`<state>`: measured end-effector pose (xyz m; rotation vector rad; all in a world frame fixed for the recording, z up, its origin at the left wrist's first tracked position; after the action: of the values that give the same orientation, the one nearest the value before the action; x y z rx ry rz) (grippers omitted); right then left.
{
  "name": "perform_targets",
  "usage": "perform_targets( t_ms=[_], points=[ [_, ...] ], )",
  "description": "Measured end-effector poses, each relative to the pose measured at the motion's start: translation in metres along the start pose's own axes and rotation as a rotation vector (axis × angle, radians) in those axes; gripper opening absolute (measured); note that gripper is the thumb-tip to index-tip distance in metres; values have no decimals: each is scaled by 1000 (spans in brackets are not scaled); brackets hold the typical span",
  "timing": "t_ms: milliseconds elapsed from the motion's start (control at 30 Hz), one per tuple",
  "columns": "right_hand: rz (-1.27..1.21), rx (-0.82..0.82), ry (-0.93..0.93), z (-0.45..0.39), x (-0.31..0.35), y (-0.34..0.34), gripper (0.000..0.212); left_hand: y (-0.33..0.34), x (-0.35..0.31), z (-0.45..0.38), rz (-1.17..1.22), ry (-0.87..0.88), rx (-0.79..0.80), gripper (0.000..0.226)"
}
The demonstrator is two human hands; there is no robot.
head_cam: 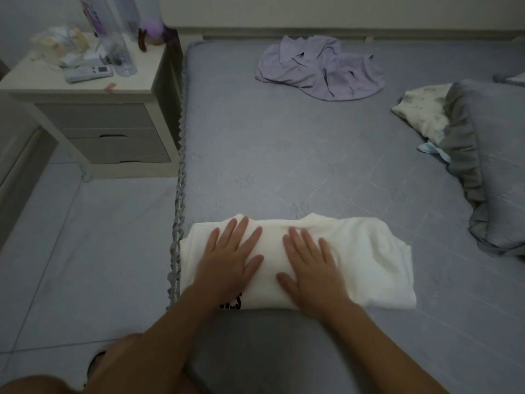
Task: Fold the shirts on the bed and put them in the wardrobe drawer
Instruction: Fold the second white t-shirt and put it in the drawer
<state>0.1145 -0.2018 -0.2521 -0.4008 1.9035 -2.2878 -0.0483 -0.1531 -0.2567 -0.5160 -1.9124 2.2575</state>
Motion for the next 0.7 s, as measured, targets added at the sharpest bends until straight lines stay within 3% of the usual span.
perform_targets(
  t_ms=[200,367,533,600,700],
  points=[
    [32,-23,148,34,-77,-10,83,5,34,-4,-40,-95,59,78],
    [58,-36,266,52,-117,-10,79,7,78,14,-21,-266,115,67],
    [-95,-90,543,76,-159,-19,66,5,91,18,3,-319,202,63],
    [-238,-160,667,92,-162,-30,66,-11,82,4,-68,-266,158,61],
    [-426,-431,916,129,-143,-41,75,-34,62,-22,-41,-194,163,63]
  ],
)
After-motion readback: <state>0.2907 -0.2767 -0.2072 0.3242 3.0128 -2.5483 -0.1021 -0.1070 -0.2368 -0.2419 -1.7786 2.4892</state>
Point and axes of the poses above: each hand's wrist, its own z-axis away from the middle knuckle, its own y-axis out of the palm, x = y × z, the point moved 8 cm from there along -z, towards the middle knuckle, and after that the axes turned 8 degrees about -y, right-handed, at the moved point
